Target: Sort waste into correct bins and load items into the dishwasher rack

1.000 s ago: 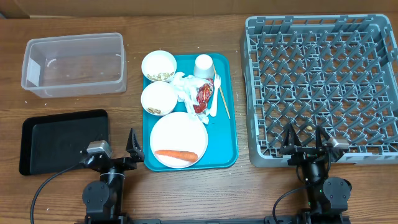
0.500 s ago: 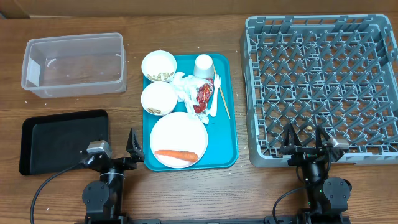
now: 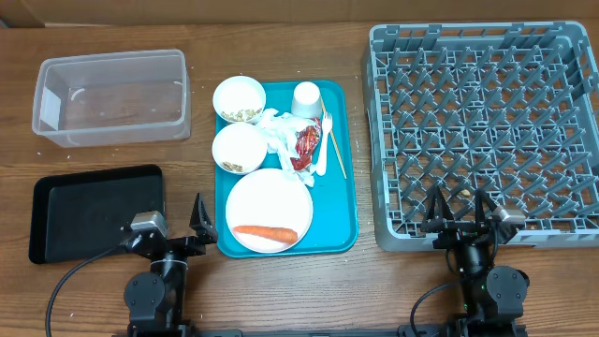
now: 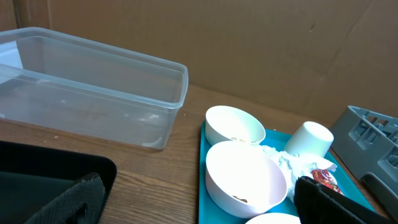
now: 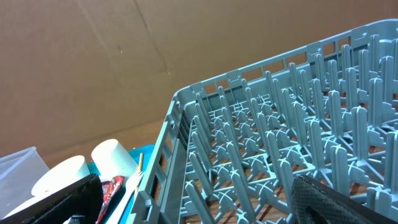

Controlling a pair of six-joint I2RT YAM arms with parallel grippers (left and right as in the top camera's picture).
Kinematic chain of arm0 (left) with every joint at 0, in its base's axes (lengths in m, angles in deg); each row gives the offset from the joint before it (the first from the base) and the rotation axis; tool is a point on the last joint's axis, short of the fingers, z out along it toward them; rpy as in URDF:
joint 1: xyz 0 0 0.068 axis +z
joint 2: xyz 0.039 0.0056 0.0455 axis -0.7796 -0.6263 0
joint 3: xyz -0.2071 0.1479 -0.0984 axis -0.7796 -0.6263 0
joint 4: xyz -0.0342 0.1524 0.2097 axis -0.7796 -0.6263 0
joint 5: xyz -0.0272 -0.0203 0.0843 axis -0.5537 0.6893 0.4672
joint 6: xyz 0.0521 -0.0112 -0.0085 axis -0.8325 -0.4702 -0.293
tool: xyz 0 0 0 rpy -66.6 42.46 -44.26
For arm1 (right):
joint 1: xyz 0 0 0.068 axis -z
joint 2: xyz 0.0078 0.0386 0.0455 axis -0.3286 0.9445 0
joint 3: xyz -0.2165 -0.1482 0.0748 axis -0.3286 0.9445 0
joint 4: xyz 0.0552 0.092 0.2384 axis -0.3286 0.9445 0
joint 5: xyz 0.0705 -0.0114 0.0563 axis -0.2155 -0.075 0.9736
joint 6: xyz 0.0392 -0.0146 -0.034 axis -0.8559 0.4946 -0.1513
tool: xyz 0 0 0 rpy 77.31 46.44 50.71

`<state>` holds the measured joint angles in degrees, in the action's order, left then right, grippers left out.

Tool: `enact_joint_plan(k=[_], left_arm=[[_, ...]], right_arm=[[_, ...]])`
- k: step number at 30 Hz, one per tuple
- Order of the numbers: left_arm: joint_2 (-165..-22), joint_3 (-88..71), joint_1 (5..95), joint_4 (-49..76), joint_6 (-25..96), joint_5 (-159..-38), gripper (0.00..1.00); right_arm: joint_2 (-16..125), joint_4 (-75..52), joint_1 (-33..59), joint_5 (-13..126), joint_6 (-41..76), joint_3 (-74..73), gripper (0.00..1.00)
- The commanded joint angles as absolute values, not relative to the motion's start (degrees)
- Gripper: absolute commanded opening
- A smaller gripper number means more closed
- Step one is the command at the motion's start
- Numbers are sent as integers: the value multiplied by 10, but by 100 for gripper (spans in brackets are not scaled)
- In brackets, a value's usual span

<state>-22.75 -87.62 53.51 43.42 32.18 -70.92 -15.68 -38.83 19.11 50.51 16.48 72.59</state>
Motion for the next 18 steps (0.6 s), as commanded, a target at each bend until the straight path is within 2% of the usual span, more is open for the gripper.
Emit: enact_joint_plan(k=[1,4,6,14,18], left_arm=[[-222,-878,534,437,366,-750,100],[-222,-878,529,453,498,-871,100],[-222,-878,529,453,550,-899,100],[-222,-878,529,459,555,-1009,100],[-222,-878,529,503,555,-1042,100]], right_arm=[[-163,-392,193,498,168,732,100],[-163,-392,193,498,168,732,100],[-163,-392,193,498,168,732,100],[-163,-392,193,498,168,732,100],[-163,-392,193,498,168,732,100]])
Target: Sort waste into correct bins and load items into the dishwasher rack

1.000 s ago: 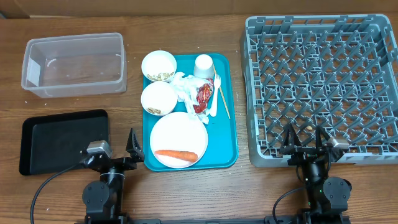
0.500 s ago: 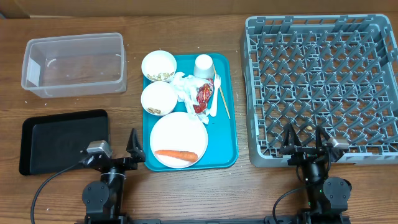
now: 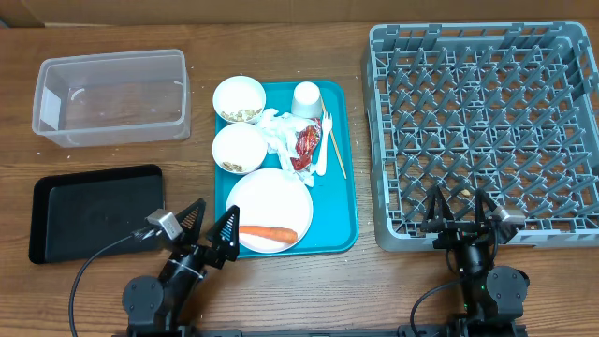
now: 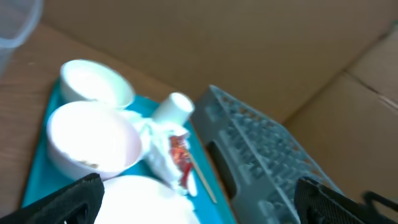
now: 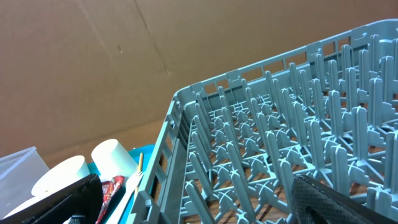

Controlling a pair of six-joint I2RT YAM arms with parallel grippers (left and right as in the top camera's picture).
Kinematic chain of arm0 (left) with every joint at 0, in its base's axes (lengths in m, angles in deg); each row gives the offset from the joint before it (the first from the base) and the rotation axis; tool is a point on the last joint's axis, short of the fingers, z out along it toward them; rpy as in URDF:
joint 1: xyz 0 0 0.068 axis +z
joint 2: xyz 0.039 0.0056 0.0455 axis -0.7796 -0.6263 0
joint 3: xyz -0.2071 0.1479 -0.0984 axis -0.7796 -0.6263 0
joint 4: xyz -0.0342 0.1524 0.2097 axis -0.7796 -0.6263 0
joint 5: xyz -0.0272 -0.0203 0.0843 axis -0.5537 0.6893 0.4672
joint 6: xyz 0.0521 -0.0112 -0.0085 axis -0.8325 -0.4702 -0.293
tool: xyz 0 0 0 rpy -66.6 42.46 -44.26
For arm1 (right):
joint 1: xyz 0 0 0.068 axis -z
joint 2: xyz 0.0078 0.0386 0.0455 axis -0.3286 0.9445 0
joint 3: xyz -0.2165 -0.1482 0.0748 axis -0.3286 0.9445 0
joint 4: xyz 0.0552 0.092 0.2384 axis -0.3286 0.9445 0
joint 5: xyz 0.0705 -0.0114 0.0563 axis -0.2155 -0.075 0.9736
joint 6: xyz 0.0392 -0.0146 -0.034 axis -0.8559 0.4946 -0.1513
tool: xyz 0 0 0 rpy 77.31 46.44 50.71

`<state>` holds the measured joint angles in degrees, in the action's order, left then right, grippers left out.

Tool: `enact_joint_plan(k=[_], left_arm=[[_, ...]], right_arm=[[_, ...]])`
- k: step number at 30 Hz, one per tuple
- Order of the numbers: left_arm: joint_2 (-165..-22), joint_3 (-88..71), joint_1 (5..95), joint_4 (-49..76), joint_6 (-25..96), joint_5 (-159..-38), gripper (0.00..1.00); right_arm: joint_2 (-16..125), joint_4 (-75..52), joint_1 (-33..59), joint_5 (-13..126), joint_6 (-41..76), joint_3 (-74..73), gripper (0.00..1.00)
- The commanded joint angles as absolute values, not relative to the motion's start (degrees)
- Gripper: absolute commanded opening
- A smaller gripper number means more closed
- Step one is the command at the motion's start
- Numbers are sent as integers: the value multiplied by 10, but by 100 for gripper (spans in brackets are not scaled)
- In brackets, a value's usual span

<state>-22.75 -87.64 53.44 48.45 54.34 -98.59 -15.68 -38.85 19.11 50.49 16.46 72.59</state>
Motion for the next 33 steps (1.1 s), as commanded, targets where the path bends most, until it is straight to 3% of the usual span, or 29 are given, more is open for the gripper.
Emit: enact_joint_plan(k=[1,7,13,24,33], left_arm=[[-222,-877,529,517,555,-1048,100],[-225,-840,529,502,517,-1063,100],[-289,-733,529,387,412,-1054,100],[-601,-442,496,106,307,-1032,100],[-789,-337,387,41,251,-1038,100]], right_arm=[[-163,-392,193,498,168,732,100],[-163,-392,193,498,168,732,100],[-163,-392,193,498,168,732,100],[-163,-392,193,498,168,732,100],[-163,-392,193,498,168,732,100]])
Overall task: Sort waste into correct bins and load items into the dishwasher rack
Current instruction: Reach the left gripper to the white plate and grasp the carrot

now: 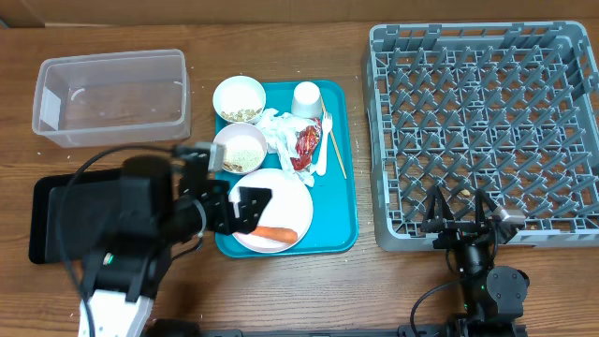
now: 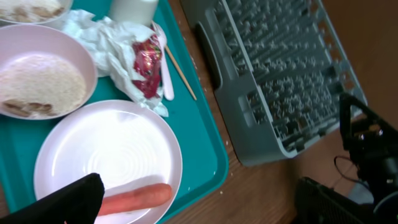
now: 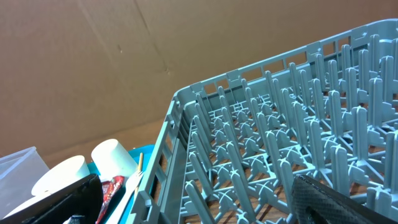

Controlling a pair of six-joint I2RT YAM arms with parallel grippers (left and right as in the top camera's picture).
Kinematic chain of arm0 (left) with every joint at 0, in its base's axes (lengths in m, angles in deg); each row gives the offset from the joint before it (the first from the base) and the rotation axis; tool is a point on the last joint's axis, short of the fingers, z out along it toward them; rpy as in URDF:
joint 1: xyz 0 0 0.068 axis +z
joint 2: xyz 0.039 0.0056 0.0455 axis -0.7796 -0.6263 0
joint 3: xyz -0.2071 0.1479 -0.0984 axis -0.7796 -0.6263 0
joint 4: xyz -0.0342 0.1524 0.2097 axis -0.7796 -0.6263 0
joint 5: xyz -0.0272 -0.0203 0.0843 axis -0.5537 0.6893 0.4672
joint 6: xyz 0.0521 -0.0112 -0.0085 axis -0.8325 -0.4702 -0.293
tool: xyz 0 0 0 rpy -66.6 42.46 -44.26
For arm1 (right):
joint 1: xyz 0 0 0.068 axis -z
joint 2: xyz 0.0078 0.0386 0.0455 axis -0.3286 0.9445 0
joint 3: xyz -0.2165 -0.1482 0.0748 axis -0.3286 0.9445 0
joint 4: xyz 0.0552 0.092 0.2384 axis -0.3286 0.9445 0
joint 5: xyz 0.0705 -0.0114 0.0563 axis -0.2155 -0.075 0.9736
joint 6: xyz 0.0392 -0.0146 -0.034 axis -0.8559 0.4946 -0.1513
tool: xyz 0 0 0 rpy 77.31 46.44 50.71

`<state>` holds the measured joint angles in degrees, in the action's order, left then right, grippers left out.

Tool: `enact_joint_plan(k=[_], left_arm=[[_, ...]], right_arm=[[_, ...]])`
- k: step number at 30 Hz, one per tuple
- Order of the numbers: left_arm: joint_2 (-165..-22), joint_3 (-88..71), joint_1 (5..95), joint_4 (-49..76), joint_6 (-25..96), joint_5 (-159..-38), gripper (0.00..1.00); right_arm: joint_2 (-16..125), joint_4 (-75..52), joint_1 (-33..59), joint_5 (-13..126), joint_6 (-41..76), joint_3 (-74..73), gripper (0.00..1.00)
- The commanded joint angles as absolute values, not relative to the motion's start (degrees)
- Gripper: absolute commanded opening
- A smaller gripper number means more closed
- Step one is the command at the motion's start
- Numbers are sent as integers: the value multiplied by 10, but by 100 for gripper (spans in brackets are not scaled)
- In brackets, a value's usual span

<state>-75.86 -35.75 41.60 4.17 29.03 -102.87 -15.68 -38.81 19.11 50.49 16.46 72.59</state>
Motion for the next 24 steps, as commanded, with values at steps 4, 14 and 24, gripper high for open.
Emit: enact_joint_plan(k=[4,14,24], left_arm=[[-831,-337,366,47,313,-1151,100],[-870,-337,350,-55,799,-861,100],[-885,-337,240,-66,1026,-709,100]], right_arm=[[-163,-392,193,498,168,732,100],[-163,-392,193,498,168,732,100],[-163,-392,193,498,168,732,100]])
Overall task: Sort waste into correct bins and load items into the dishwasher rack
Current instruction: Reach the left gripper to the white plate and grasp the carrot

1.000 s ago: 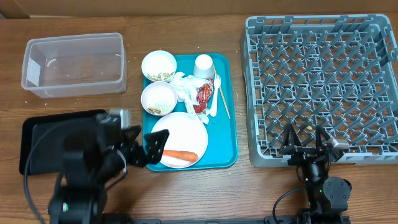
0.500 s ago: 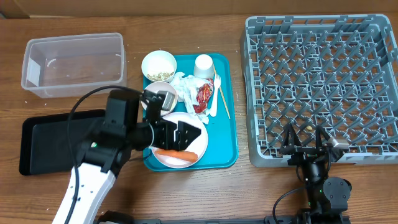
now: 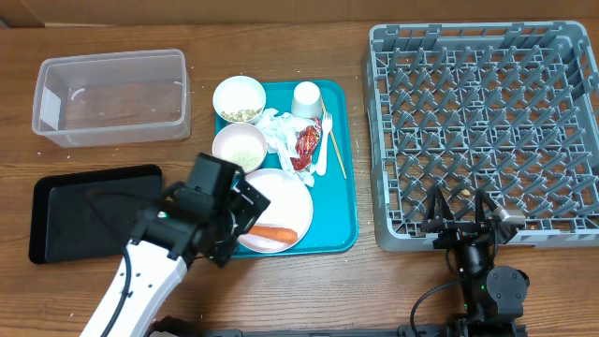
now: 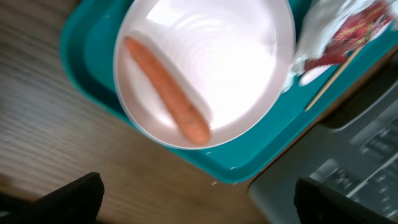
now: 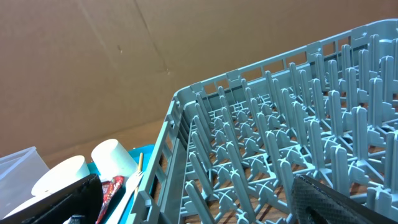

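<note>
A teal tray [image 3: 343, 192] holds a white plate [image 3: 281, 198] with a carrot [image 3: 271, 231] on it. Also on it are two white bowls [image 3: 239, 98] with scraps, a paper cup [image 3: 307, 97], crumpled napkin [image 3: 274, 131], red wrapper [image 3: 304, 145], plastic fork [image 3: 325, 140] and wooden stick [image 3: 335, 154]. My left gripper [image 3: 245, 220] hangs open over the plate's left edge. Its view looks down on the carrot [image 4: 168, 93] and plate [image 4: 242, 50]. My right gripper [image 3: 465, 215] rests open at the front edge of the grey dishwasher rack [image 3: 482, 122].
A clear plastic bin [image 3: 112, 94] stands at the back left and a black tray [image 3: 89, 211] at the front left. The rack [image 5: 267, 149] fills the right side. Bare wood runs along the table's front edge.
My left gripper has turned and now looks straight down on the plate and carrot, and the arm's body has shifted towards the tray. The right arm has not moved.
My left arm first rested at the front edge between the black tray and the teal tray, facing the clear bin. Then it had turned towards the teal tray. Then it was raised beside the plate, and now it hangs open above the carrot. Nothing has been picked up.
</note>
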Controlling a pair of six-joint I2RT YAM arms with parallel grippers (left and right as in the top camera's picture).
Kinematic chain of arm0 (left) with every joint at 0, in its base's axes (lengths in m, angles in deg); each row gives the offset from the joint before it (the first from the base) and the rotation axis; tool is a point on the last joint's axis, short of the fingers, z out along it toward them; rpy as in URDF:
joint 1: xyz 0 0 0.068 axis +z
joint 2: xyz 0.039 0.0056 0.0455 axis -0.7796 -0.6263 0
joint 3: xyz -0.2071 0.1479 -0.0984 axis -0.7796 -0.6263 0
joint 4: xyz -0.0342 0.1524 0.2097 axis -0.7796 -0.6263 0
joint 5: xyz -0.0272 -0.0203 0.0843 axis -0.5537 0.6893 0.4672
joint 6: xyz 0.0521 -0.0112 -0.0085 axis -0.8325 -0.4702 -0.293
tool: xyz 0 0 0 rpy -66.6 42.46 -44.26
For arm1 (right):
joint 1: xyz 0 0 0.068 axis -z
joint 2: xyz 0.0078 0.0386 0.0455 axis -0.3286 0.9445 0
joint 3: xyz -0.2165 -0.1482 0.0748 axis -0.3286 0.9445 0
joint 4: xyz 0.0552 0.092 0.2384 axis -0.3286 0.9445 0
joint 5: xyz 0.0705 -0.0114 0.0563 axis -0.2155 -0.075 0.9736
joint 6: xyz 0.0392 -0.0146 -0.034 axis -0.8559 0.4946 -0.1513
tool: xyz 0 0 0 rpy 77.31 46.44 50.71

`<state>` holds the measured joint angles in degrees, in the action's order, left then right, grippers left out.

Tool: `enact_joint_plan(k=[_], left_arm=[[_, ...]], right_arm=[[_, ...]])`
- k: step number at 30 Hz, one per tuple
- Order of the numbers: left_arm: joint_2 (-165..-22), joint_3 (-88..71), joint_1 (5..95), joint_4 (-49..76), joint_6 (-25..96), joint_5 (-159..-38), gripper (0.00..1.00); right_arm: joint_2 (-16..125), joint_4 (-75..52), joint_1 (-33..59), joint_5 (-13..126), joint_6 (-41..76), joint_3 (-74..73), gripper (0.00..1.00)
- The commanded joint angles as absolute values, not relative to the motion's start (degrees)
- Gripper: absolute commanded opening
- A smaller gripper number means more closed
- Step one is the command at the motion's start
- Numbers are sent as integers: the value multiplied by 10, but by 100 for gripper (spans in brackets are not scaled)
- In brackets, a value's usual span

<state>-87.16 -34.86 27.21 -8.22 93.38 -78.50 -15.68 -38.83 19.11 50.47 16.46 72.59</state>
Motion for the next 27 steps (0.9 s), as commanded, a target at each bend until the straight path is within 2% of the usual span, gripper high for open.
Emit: enact_joint_plan(k=[1,5,10,27], left_arm=[[-892,-337,227,-54,1034,-697,100],[-934,-337,190,-38,1088,-669,100],[-997,-337,191,-39,1149,-678,100],[-1148,-337,191,32,1149,-733,100]], right_arm=[[-163,-392,193,498,168,732,100],[-163,-392,193,498,168,732,100],[-163,-392,193,498,168,732,100],[-163,-392,193,498,168,732,100]])
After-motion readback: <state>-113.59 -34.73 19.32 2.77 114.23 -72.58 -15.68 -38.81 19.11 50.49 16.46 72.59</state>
